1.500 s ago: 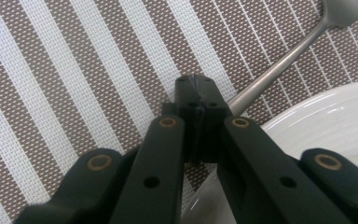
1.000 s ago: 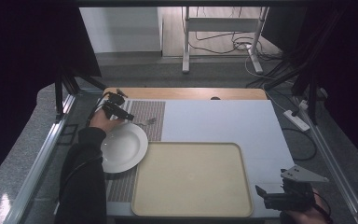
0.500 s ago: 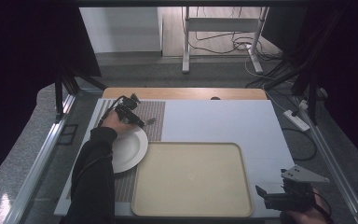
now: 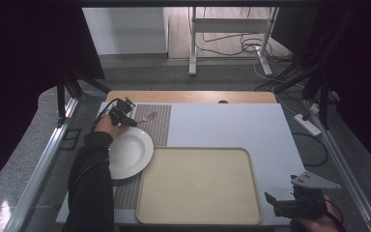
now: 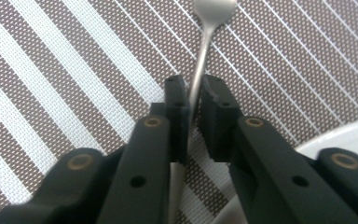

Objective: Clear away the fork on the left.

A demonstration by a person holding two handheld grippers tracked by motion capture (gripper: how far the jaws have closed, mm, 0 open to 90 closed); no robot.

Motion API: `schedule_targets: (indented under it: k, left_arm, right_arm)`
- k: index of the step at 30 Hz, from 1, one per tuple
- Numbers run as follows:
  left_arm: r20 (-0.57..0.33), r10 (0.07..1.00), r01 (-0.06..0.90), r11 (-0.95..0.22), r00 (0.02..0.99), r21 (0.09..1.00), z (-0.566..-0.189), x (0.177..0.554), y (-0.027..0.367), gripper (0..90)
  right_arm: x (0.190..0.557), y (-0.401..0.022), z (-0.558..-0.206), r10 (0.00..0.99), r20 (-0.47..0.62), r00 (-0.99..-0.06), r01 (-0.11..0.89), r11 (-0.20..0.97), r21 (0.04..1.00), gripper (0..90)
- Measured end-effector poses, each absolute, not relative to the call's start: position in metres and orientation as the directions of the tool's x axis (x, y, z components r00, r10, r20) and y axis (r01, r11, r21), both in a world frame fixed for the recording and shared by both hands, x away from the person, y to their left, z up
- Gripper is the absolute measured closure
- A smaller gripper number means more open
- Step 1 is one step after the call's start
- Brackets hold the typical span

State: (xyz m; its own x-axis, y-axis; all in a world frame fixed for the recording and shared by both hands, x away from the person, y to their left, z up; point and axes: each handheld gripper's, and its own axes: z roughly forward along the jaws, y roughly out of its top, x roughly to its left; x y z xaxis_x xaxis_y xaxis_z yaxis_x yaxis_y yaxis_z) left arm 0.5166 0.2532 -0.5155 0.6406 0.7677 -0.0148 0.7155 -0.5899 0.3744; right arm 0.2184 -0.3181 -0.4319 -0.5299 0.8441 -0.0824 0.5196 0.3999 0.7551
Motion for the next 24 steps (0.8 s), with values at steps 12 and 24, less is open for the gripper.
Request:
schedule_targets:
  k: [12, 24]
  left_arm:
    - [0.031, 0.794, 0.741, -0.579, 0.607, 0.340, -0.505, 0.513, 0.271, 84.5]
    - [-0.005, 0.824, 0.770, -0.528, 0.567, 0.358, -0.471, 0.492, 0.305, 84.5]
  right_arm:
    - [0.219, -0.319, -0.432, 0.845, -0.076, -0.529, 0.522, 0.395, 0.756, 0.0]
    - [0.219, -0.318, -0.432, 0.845, -0.080, -0.529, 0.525, 0.400, 0.751, 0.0]
